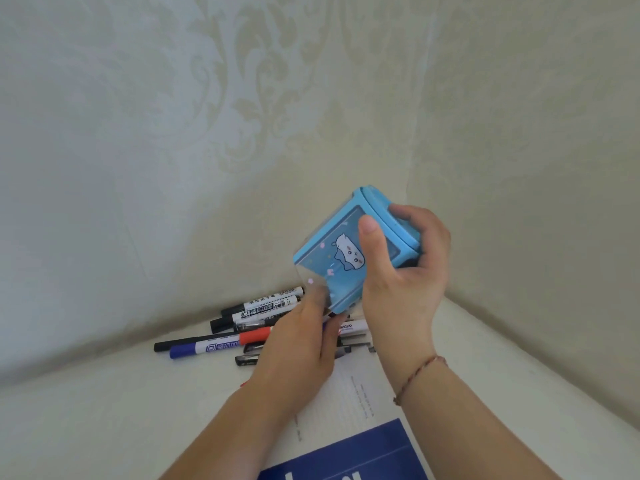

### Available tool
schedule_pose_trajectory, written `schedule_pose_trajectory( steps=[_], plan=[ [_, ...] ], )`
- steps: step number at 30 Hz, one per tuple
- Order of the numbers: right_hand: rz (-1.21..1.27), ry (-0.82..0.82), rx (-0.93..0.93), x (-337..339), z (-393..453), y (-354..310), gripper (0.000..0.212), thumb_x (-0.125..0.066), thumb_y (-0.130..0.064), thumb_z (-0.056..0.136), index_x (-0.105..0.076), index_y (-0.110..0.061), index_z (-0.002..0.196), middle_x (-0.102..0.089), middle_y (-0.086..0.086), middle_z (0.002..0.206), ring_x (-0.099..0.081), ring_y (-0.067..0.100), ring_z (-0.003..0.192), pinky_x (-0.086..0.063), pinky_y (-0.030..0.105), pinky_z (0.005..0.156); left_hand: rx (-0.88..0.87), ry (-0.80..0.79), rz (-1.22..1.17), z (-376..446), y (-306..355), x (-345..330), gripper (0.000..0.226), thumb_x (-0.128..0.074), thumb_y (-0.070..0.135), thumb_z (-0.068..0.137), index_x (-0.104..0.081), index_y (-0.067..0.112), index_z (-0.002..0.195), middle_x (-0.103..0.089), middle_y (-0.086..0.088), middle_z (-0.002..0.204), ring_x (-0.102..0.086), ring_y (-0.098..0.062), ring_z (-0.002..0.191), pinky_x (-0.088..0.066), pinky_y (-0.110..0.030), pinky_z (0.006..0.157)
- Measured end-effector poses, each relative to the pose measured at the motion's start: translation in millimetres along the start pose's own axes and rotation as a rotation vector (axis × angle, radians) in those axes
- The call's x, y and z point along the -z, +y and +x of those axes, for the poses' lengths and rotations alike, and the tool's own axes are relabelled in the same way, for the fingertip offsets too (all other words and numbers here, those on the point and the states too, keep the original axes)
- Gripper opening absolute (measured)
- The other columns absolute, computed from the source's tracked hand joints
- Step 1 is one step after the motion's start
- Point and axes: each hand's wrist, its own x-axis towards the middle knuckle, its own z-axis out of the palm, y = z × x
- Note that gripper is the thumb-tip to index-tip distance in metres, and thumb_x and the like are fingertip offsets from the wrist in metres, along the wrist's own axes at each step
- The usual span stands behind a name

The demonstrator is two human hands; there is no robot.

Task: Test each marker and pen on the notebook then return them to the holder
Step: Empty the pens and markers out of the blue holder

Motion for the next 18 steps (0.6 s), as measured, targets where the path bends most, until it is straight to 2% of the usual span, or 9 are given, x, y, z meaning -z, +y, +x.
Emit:
schedule_pose_trajectory(
  steps=[2,3,4,6,8,11,14,16,18],
  plan=[
    [0.007,0.009,-0.009,0.1,0.5,-1.6,0.024,-0.071,-0.038,0.079,-0.060,-0.028,0.098,-0.055,0.003,0.114,-0.056,0.006,0.104,-0.042,0.010,0.084,-0.062,0.030,0.089,2.0,-4.3,-1.1,0.027,-0.049,0.024,0.098,-0.044,0.014,0.123,-0.063,0.008,0.098,-0.063,-0.016,0.081,-0.048,-0.027,0.064],
    [0.006,0.004,-0.014,0.5,1.7,-1.2,0.023,-0.069,-0.040,0.078,-0.060,-0.030,0.097,-0.055,0.002,0.114,-0.057,0.008,0.104,-0.045,0.013,0.084,-0.076,0.024,0.123,3.3,-5.4,-0.7,0.028,-0.050,0.022,0.098,-0.044,0.010,0.123,-0.065,0.003,0.098,-0.062,-0.020,0.080,-0.045,-0.030,0.063],
    [0.005,-0.007,-0.029,1.4,3.3,0.1,0.022,-0.069,-0.042,0.078,-0.060,-0.032,0.097,-0.056,0.003,0.114,-0.058,0.011,0.105,-0.049,0.019,0.085,-0.086,0.009,0.135,4.3,-6.2,-0.1,0.029,-0.050,0.021,0.098,-0.044,0.009,0.124,-0.065,-0.001,0.100,-0.060,-0.023,0.080,-0.042,-0.031,0.064],
    [0.004,-0.055,-0.095,2.7,7.0,3.4,0.021,-0.070,-0.045,0.078,-0.061,-0.037,0.096,-0.057,0.004,0.115,-0.061,0.022,0.104,-0.054,0.042,0.085,-0.076,-0.038,0.131,5.3,-7.4,1.5,0.031,-0.048,0.022,0.099,-0.040,0.012,0.128,-0.063,0.000,0.104,-0.058,-0.022,0.084,-0.041,-0.031,0.067],
    [-0.012,-0.085,-0.119,3.8,8.4,4.8,0.020,-0.070,-0.046,0.078,-0.062,-0.039,0.095,-0.058,0.003,0.114,-0.062,0.027,0.102,-0.055,0.050,0.081,-0.053,-0.070,0.098,6.6,-10.2,2.6,0.033,-0.047,0.023,0.100,-0.036,0.017,0.131,-0.058,0.006,0.104,-0.054,-0.017,0.085,-0.039,-0.027,0.070],
    [-0.037,-0.042,-0.088,4.3,7.4,2.8,0.016,-0.070,-0.039,0.081,-0.060,-0.039,0.094,-0.056,0.001,0.114,-0.060,0.015,0.102,-0.053,0.037,0.087,-0.052,-0.101,0.070,7.3,-9.6,3.3,0.031,-0.049,0.028,0.099,-0.031,0.029,0.124,-0.050,0.012,0.098,-0.050,-0.011,0.082,-0.036,-0.024,0.068],
    [-0.027,-0.002,-0.140,2.1,3.4,4.0,0.015,-0.071,-0.036,0.083,-0.060,-0.038,0.094,-0.055,-0.003,0.114,-0.059,0.007,0.101,-0.052,0.030,0.088,-0.001,-0.059,0.023,3.3,-3.5,3.5,0.037,-0.061,0.039,0.088,-0.029,0.047,0.105,-0.055,0.019,0.092,-0.056,-0.006,0.081,-0.050,-0.027,0.066],
    [-0.003,-0.001,-0.180,-2.5,-3.5,3.1,0.016,-0.072,-0.035,0.083,-0.060,-0.039,0.093,-0.054,-0.005,0.114,-0.059,0.005,0.101,-0.052,0.029,0.089,0.088,0.064,-0.006,2.2,-1.2,5.0,0.034,-0.062,0.054,0.075,-0.044,0.041,0.100,-0.061,0.019,0.090,-0.059,-0.005,0.083,-0.053,-0.027,0.069],
    [0.005,-0.028,-0.163,-7.8,-11.7,-0.1,0.019,-0.073,-0.032,0.081,-0.060,-0.038,0.094,-0.054,-0.007,0.113,-0.059,0.001,0.100,-0.051,0.023,0.087,0.180,0.172,-0.018,4.3,-2.9,7.1,0.033,-0.065,0.051,0.071,-0.056,0.029,0.094,-0.069,0.011,0.089,-0.065,-0.011,0.082,-0.055,-0.036,0.072]
  ],
)
